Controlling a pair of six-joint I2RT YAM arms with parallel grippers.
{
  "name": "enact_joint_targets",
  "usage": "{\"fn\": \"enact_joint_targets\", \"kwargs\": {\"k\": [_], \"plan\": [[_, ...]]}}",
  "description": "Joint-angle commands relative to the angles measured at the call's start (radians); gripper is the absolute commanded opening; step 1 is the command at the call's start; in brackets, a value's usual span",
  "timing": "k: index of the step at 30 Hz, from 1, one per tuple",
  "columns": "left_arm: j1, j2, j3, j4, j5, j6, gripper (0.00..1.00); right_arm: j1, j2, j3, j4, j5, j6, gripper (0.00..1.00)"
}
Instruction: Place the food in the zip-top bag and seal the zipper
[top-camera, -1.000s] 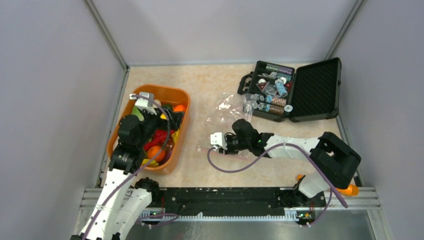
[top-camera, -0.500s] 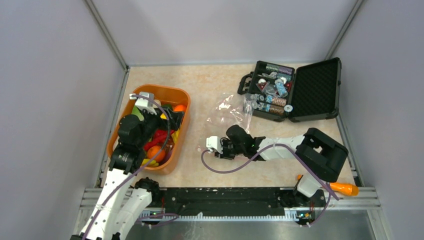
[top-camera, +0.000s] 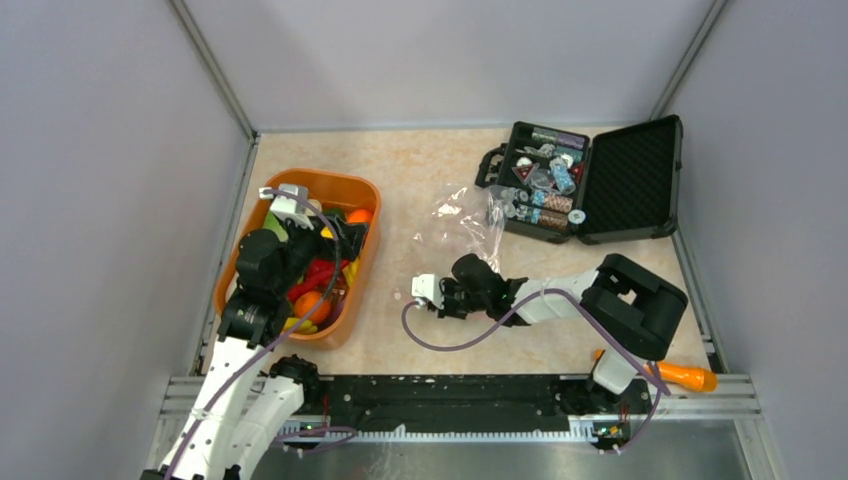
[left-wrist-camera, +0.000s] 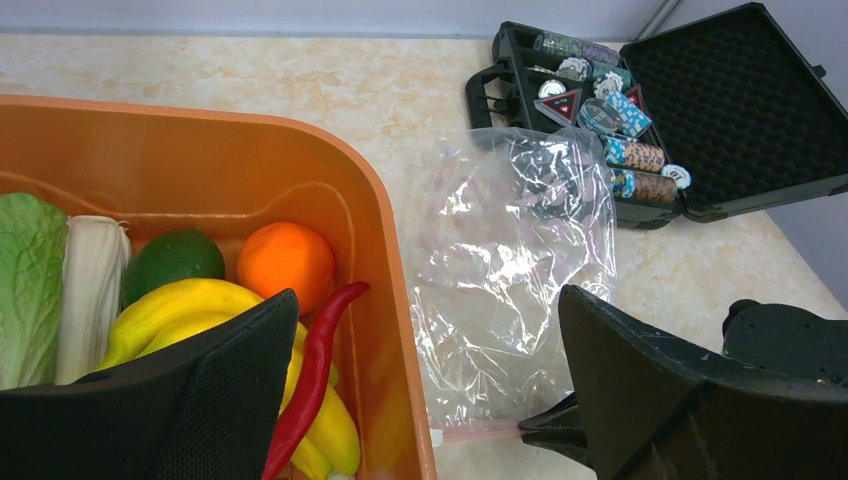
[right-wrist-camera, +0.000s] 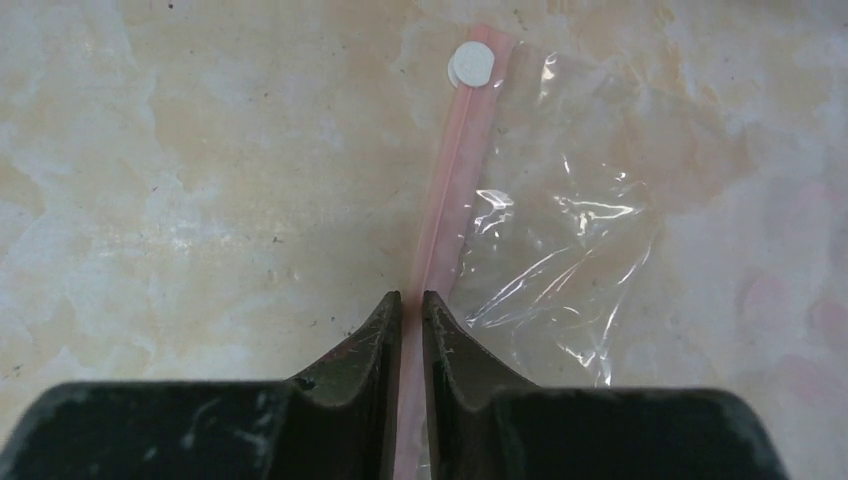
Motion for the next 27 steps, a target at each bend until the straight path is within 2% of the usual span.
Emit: {"fn": "enact_joint_targets", "kwargs": {"k": [1,6,27], "plan": [[-0.002,-0.004,-0.003,0.04,-0.005,-0.005,0.99,0.013,0.023,-0.009,0.03,-0.002,0.011,0.06],[-0.002,0.005,0.0,0.044,0.005,-0.007,0.99,0.013,0.016,-0.003,0.044,-0.014,0.035,0.0],[-0.001,0.016,0.004,0.032,0.041,0.002,0.99,-0.017,-0.07,0.0,0.154,0.012,0.178,0.0]]}}
